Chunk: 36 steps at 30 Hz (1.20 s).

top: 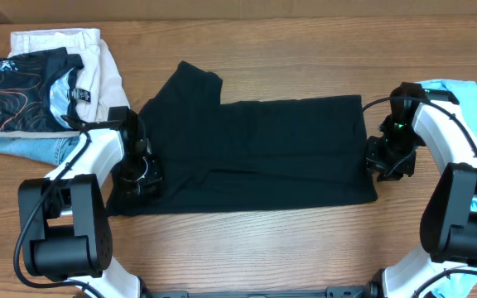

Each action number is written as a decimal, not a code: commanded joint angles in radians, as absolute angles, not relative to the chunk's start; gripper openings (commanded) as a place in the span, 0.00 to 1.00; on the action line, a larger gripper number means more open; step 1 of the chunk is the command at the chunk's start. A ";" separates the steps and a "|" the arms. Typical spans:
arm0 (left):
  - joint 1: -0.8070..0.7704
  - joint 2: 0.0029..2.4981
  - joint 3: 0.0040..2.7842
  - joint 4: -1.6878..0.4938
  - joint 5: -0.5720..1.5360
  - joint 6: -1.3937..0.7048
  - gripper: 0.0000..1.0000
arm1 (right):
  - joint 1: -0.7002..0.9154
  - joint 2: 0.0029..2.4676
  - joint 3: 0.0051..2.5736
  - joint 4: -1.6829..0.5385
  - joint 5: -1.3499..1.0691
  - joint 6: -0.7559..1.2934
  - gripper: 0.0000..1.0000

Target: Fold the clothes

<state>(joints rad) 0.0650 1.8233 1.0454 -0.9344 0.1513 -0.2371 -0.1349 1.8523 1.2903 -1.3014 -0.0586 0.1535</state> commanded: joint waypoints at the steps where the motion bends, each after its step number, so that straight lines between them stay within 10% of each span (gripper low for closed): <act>1: 0.080 1.823 1.019 -0.933 0.003 -0.265 0.04 | -0.138 1.829 1.314 -1.299 -0.044 0.158 0.30; 8: 0.078 1.617 1.074 -0.911 0.032 -0.237 0.10 | -0.140 1.806 1.414 -1.303 -0.054 0.157 0.40; 11: 0.078 1.542 1.125 -0.828 0.112 -0.187 0.61 | -0.139 1.806 1.497 -1.306 -0.058 0.157 0.47; 14: 0.078 1.537 1.223 -0.792 0.208 -0.138 0.78 | -0.139 1.806 1.547 -1.310 -0.100 0.157 0.49; 36: 0.077 2.380 2.076 -0.901 0.393 -0.022 0.76 | -0.139 1.806 1.555 -1.340 -0.144 0.153 0.63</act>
<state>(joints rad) 0.0734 2.3093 2.0113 -0.9089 0.3447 -0.0483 -0.1368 1.8313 1.5356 -1.3434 -0.1341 0.1562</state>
